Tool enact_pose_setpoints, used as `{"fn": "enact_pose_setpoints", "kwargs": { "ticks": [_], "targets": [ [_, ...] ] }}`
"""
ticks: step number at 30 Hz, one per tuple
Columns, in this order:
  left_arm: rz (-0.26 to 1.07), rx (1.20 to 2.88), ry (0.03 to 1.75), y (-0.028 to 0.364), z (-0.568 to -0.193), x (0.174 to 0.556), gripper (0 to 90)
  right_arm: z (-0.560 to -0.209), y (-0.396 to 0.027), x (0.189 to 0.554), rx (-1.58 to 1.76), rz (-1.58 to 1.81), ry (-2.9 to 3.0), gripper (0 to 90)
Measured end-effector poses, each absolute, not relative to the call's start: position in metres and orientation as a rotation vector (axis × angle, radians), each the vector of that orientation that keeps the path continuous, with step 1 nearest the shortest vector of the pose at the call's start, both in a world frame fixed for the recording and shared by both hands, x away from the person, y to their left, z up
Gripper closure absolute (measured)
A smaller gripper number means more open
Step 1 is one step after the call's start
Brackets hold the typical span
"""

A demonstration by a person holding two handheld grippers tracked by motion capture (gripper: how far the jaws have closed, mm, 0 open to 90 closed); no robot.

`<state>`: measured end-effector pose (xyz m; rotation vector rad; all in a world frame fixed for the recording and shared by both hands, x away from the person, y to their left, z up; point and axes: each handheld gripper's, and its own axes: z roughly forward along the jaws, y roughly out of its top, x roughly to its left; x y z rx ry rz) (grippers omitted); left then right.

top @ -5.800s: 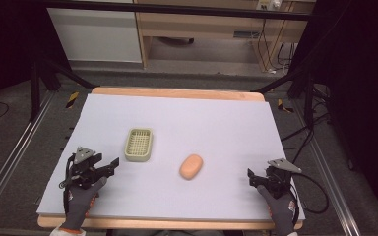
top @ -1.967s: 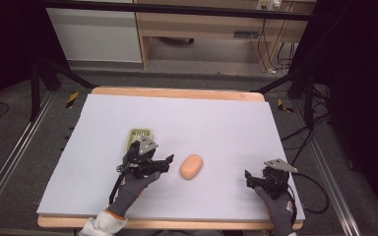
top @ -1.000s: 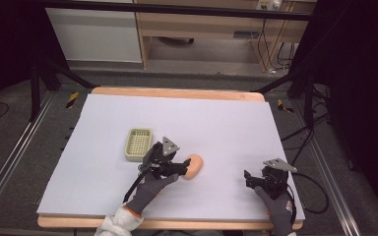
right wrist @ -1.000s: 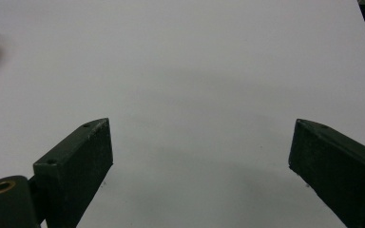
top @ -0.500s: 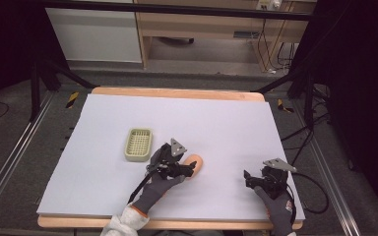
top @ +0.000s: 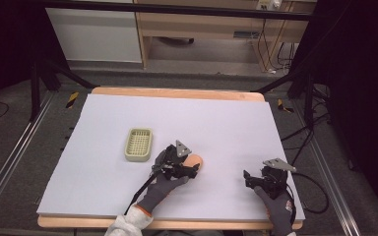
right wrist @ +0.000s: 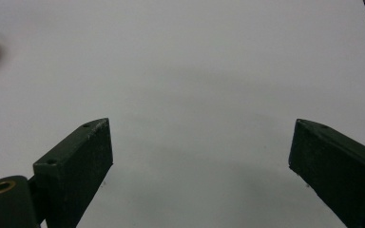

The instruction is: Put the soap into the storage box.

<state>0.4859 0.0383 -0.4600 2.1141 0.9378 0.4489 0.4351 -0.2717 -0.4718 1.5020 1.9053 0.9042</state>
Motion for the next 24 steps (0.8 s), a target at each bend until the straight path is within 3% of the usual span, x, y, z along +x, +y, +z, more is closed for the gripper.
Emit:
{"fn": "enact_pose_setpoints", "kwargs": {
  "ticks": [24],
  "targets": [
    [0.412, 2.195, 0.945, 0.024, -0.475, 0.490, 22.9, -0.473, -0.272, 0.436, 1.506, 0.905, 1.911, 7.7]
  ]
}}
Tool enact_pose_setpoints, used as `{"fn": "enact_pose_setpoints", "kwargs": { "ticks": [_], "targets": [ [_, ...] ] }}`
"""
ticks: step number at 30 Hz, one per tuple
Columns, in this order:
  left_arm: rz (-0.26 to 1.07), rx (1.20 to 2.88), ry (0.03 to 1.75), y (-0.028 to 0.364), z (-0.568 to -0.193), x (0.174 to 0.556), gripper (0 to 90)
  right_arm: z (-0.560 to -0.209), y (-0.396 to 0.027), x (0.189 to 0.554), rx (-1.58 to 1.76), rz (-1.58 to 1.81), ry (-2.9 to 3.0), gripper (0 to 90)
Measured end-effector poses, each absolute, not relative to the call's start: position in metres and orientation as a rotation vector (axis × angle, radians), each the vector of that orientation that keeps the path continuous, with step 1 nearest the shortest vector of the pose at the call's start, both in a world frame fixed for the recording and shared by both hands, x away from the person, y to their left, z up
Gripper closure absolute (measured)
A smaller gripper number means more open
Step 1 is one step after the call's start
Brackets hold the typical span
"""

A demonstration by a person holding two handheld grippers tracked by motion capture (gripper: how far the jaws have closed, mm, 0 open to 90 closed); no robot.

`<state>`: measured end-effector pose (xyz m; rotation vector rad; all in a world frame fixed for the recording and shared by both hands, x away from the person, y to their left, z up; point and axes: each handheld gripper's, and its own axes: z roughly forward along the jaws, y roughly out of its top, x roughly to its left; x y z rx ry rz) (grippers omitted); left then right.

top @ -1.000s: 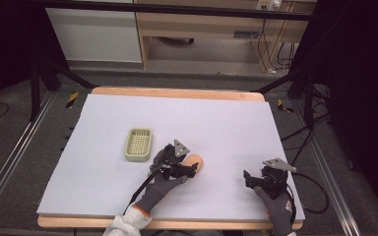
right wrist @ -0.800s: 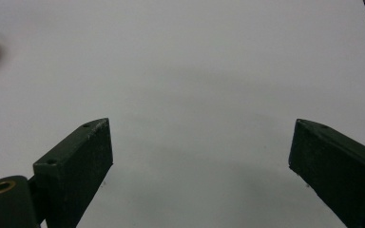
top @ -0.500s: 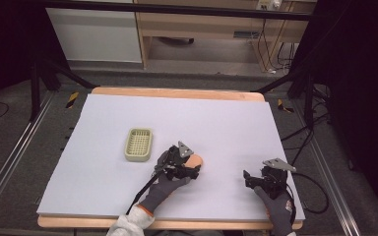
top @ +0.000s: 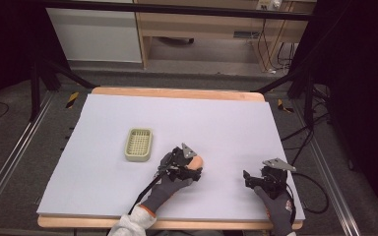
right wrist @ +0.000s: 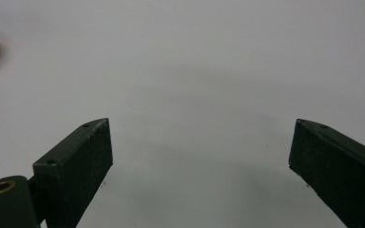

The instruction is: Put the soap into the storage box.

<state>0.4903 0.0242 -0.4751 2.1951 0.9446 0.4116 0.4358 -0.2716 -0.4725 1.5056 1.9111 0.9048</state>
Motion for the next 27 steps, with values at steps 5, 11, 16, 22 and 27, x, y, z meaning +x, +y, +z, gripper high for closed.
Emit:
{"fn": "enact_pose_setpoints", "kwargs": {
  "ticks": [5, 11, 16, 22, 27],
  "targets": [
    [0.402, 2.209, 0.944, 0.0224, -0.4767, 0.4911, 25.0, -0.4724, -0.2717, 0.4357, 1.509, 0.906, 1.912, 7.7],
    [0.399, 2.223, 0.952, 0.0208, -0.4781, 0.4916, 28.1, -0.4725, -0.2716, 0.4359, 1.510, 0.907, 1.913, 7.7],
    [0.395, 2.225, 0.959, 0.0208, -0.4780, 0.4921, 29.4, -0.4724, -0.2713, 0.4359, 1.514, 0.908, 1.913, 7.7],
    [0.396, 2.229, 0.964, 0.0201, -0.4779, 0.4923, 29.5, -0.4725, -0.2712, 0.4360, 1.512, 0.905, 1.915, 7.7],
    [0.395, 2.232, 0.964, 0.0197, -0.4776, 0.4927, 30.1, -0.4725, -0.2712, 0.4362, 1.515, 0.906, 1.914, 7.7]
  ]
}}
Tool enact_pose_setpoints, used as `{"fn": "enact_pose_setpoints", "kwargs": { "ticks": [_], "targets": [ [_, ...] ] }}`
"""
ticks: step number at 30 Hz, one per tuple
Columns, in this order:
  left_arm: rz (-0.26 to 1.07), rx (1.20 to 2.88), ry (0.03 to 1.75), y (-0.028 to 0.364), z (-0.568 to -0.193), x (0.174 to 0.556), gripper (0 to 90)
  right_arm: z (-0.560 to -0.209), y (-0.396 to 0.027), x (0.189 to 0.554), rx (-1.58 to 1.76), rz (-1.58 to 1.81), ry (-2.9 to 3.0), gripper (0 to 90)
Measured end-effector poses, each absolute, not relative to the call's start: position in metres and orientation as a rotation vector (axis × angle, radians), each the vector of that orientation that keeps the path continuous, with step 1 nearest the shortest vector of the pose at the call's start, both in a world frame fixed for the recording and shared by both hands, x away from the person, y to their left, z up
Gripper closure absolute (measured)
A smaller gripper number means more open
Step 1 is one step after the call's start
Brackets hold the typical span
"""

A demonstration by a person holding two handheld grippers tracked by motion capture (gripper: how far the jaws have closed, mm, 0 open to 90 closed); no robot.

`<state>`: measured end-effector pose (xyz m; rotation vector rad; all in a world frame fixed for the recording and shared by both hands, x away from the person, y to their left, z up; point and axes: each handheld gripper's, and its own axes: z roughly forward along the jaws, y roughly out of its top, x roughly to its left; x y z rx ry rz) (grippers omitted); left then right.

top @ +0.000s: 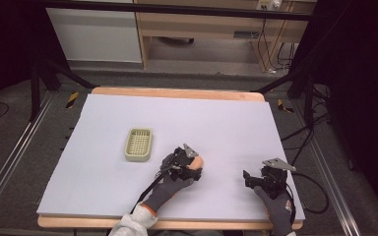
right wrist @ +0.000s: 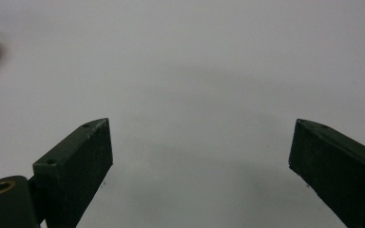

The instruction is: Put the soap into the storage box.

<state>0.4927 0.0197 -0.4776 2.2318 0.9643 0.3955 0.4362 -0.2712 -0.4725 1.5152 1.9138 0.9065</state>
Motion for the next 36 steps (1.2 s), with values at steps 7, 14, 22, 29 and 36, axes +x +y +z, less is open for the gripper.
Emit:
{"fn": "enact_pose_setpoints", "kwargs": {
  "ticks": [7, 14, 22, 29, 36],
  "targets": [
    [0.405, 2.233, 0.968, 0.019, -0.477, 0.492, 31.1, -0.473, -0.272, 0.437, 1.510, 0.903, 1.914, 7.7],
    [0.405, 2.247, 0.968, 0.021, -0.474, 0.493, 31.3, -0.472, -0.272, 0.436, 1.514, 0.906, 1.913, 7.6],
    [0.404, 2.216, 0.961, 0.030, -0.458, 0.489, 31.4, -0.472, -0.272, 0.436, 1.517, 0.903, 1.911, 7.6],
    [0.409, 2.202, 0.939, 0.038, -0.443, 0.484, 31.4, -0.472, -0.272, 0.436, 1.519, 0.903, 1.907, 7.6],
    [0.432, 2.192, 0.940, 0.048, -0.434, 0.481, 31.5, -0.472, -0.272, 0.436, 1.522, 0.905, 1.904, 7.5]
  ]
}}
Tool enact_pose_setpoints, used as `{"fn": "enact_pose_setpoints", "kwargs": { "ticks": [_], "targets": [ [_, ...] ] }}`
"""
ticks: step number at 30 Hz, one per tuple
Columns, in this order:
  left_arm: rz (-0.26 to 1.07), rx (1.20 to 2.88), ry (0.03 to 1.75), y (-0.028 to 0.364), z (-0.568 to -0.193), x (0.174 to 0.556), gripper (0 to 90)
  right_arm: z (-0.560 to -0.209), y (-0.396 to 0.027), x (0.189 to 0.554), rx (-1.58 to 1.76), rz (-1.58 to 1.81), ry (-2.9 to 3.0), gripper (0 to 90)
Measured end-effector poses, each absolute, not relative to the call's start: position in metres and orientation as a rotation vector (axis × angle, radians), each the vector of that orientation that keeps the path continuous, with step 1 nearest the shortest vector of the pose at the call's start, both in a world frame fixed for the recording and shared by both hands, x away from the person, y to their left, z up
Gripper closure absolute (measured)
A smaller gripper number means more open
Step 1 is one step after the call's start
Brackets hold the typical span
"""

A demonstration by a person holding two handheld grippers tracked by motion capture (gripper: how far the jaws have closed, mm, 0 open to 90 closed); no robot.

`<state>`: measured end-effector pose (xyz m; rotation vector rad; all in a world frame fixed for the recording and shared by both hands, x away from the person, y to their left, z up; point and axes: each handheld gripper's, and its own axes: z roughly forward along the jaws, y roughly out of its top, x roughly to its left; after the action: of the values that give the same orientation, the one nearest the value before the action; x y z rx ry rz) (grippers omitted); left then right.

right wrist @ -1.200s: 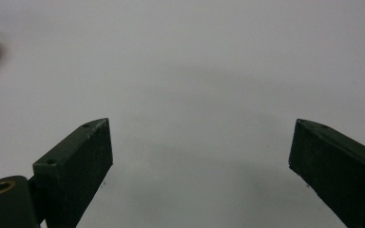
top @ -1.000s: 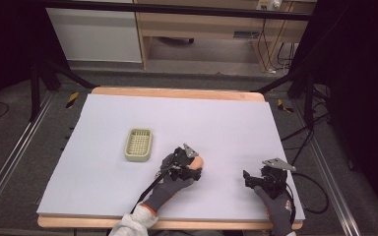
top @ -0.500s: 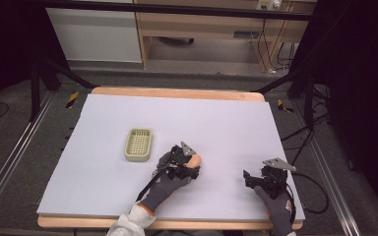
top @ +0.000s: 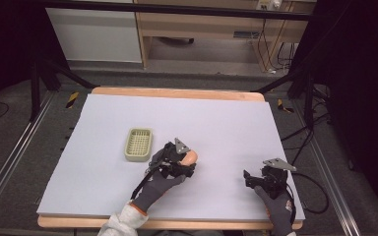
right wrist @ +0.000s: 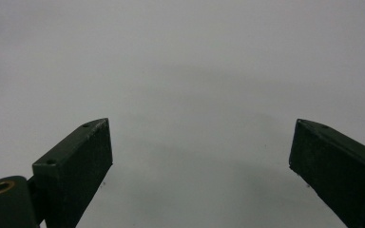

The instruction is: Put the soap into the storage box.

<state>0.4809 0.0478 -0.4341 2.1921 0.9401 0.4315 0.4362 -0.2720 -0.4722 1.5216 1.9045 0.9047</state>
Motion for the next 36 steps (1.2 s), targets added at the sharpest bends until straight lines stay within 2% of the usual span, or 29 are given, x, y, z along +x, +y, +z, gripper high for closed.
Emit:
{"fn": "enact_pose_setpoints", "kwargs": {
  "ticks": [19, 36],
  "targets": [
    [0.454, 2.151, 0.963, 0.086, -0.418, 0.475, 31.5, -0.473, -0.273, 0.437, 1.519, 0.900, 1.904, 7.5],
    [0.506, 2.059, 1.071, 0.134, -0.406, 0.486, 31.5, -0.472, -0.272, 0.436, 1.512, 0.905, 1.905, 7.5]
  ]
}}
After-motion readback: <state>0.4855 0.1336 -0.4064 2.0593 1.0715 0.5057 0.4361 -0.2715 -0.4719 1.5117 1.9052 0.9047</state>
